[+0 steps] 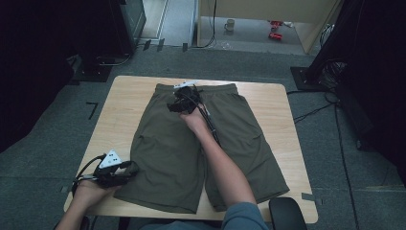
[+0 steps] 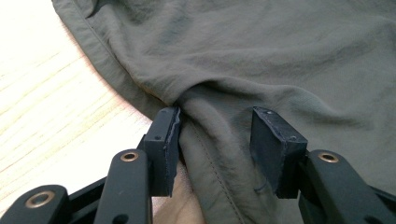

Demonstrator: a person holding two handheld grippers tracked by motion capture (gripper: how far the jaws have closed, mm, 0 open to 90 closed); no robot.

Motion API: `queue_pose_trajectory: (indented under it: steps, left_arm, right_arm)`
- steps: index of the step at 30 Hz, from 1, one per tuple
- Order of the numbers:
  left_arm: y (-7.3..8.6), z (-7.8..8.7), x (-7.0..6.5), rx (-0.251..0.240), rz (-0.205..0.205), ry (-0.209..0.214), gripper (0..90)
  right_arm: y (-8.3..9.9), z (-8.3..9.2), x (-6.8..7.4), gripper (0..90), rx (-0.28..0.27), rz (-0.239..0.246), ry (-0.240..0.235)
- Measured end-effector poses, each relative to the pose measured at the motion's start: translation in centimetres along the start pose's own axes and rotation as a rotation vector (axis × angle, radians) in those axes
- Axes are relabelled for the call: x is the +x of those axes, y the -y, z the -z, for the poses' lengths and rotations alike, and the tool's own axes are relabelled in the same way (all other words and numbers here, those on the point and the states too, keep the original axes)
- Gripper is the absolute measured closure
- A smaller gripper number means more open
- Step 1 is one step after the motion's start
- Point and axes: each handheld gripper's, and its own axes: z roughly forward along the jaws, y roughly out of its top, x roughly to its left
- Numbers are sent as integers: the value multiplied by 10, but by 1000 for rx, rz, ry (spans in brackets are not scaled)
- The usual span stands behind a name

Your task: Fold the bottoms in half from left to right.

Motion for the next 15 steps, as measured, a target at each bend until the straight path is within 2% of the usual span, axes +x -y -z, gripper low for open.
queue_pose_trajectory:
  steps: [5, 8, 15]
  left_arm:
    - [-1, -1, 0, -3, 1, 2, 533]
    - [-1, -2, 0, -3, -3, 3, 531]
    - [-1, -2, -1, -2, -7, 6, 529]
  right_arm:
    - [-6, -8, 3, 368, 1, -3, -5]
    - [-13, -18, 8, 356, 6, 10, 6]
    - [-21, -34, 15, 354, 13, 5, 16]
